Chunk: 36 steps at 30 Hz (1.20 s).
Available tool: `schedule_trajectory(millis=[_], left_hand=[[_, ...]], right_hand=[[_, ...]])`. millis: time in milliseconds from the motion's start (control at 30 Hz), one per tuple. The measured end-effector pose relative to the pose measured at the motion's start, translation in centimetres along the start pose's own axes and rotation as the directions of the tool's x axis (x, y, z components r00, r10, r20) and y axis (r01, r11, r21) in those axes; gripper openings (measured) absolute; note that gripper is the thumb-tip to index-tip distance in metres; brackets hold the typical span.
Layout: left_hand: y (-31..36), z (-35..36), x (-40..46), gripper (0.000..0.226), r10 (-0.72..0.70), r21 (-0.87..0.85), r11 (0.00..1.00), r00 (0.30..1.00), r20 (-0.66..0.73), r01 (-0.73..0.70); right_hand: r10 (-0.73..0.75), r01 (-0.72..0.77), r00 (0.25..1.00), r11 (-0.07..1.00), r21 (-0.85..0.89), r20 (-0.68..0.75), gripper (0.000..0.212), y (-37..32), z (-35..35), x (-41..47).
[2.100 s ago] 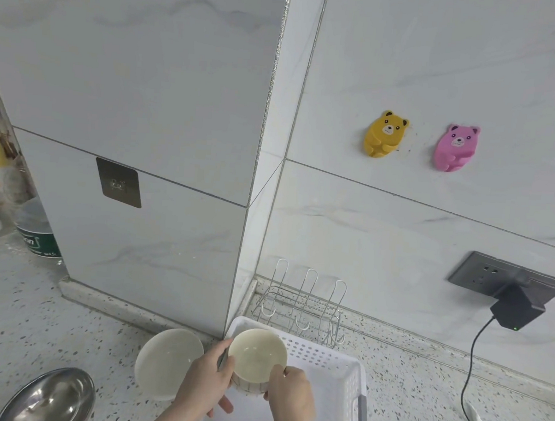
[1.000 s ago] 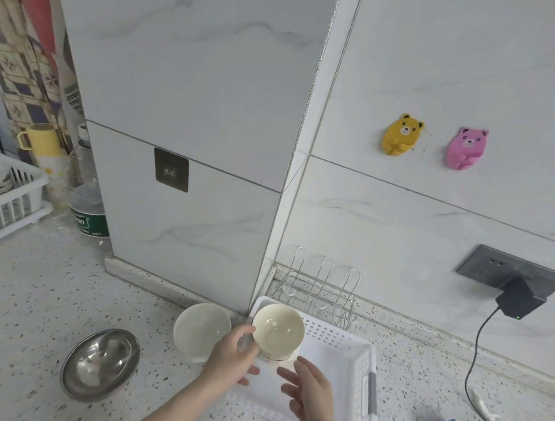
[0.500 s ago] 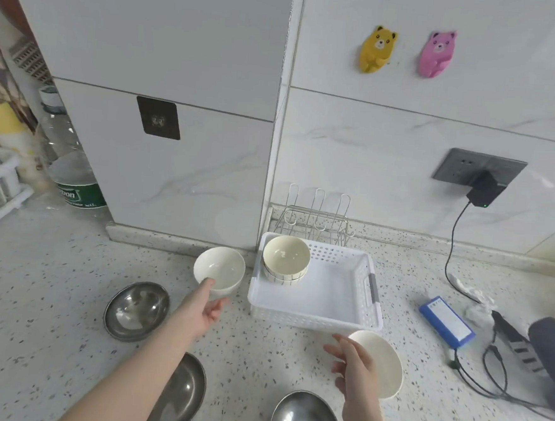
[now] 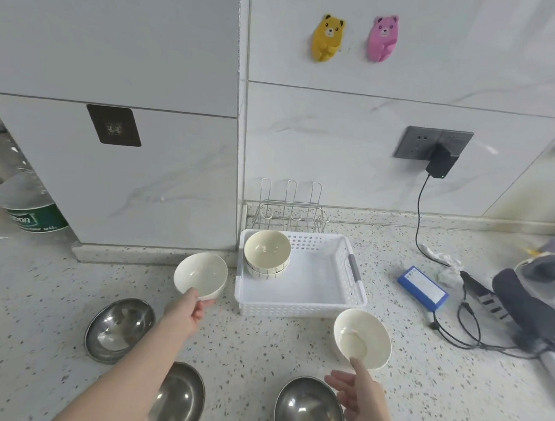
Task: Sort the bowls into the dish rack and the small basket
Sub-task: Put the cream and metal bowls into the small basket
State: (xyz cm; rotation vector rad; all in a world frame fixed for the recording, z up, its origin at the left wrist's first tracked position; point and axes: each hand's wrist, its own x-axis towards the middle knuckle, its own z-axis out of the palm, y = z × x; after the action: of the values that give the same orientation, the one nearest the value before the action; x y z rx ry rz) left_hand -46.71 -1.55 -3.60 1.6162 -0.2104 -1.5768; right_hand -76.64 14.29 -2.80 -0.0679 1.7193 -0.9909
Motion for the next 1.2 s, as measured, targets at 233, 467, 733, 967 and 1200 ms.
schedule_trajectory(millis=[233, 467, 733, 967, 1200], left_hand=[[-0.2, -0.7, -1.7, 0.039, 0.047, -0.009, 0.999, 0.999, -0.005, -0.047], [0.1, -1.2, -4.2, 0.02, 0.125, 0.058, 0.99, 0.992, 0.018, -0.126], [0.3, 0.4, -6.3, 0.019, 0.168, 0.09, 0.98, 0.98, 0.103, -0.177], [0.4, 3.2, -6.9, 0.019, 0.165, 0.038, 0.984, 0.975, 0.148, -0.172], [0.6, 5.7, -6.7, 0.02, 0.177, 0.033, 0.982, 0.969, 0.172, -0.185]], right_hand=[[-0.061, 0.062, 0.993, 0.998, 0.008, -0.102, 0.029, -0.1, -0.7, 0.2], [-0.116, 0.128, 0.983, 0.989, 0.077, -0.143, 0.018, -0.6, -0.3, 0.9], [-0.207, 0.254, 0.919, 0.961, 0.104, -0.337, 0.02, -0.8, -1.1, 0.6], [-0.384, 0.449, 0.866, 0.88, 0.156, -0.32, 0.018, -6.4, -2.2, -0.1], [-0.48, 0.479, 0.876, 0.877, -0.028, -0.049, 0.021, -11.9, 1.8, 2.1]])
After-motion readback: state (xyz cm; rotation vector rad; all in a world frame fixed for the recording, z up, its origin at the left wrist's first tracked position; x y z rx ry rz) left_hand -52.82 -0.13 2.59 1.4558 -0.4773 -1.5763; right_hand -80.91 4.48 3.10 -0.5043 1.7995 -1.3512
